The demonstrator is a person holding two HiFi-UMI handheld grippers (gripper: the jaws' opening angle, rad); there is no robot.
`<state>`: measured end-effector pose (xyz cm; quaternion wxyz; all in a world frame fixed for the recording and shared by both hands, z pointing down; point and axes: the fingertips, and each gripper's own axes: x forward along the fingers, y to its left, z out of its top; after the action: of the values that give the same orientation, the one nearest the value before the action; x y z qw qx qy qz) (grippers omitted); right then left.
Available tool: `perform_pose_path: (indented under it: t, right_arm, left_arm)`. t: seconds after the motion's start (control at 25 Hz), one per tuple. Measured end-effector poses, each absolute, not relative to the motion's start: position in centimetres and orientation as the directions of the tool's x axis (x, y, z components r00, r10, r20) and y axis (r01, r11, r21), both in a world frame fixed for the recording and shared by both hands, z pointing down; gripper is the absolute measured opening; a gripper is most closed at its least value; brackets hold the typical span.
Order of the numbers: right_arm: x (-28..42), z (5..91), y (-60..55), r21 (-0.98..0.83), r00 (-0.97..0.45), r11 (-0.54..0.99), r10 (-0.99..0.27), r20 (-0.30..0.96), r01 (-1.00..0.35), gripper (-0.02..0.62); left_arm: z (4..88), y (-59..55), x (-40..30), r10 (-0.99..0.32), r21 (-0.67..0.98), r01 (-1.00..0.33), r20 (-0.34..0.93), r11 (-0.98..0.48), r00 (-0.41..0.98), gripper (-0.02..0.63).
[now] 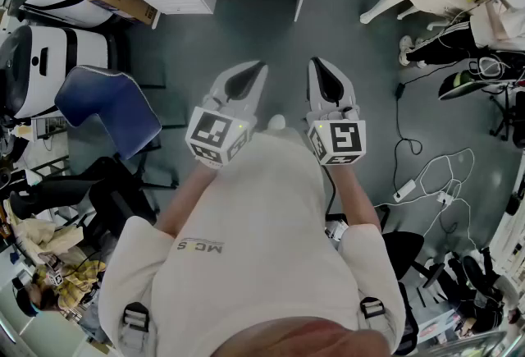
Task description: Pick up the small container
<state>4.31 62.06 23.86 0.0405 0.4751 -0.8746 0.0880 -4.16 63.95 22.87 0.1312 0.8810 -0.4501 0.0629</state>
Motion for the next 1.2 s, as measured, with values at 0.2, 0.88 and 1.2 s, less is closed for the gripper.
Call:
perform_pose_path:
  t: [0.2, 0.88, 1.2]
  right_arm:
    - [5.1, 23.6, 61.7, -0.110, -0.557, 0.546, -0.816, 0.155, -0.831, -0.003]
    - [5.4, 27.4, 52.8, -0.172, -0.563, 0.536, -0.797, 0.219, -0.826, -0.003]
    - [1.5, 28.9, 37.8, -0.119, -0.544, 0.532, -0.805, 0.238, -0.838, -0.003]
  left_arm:
    - [23.1, 63.4, -3.3, -0.777, 0.176, -0.813, 0.240, -0.555, 0.582, 0.000]
    - [26.4, 54.5, -4.5, -0.754, 0.214, -0.812, 0.300, -0.544, 0.584, 0.000]
    - [28.4, 38.2, -9.1, -0.758, 0.223, -0.818, 0.310, -0.529, 0.575, 0.000]
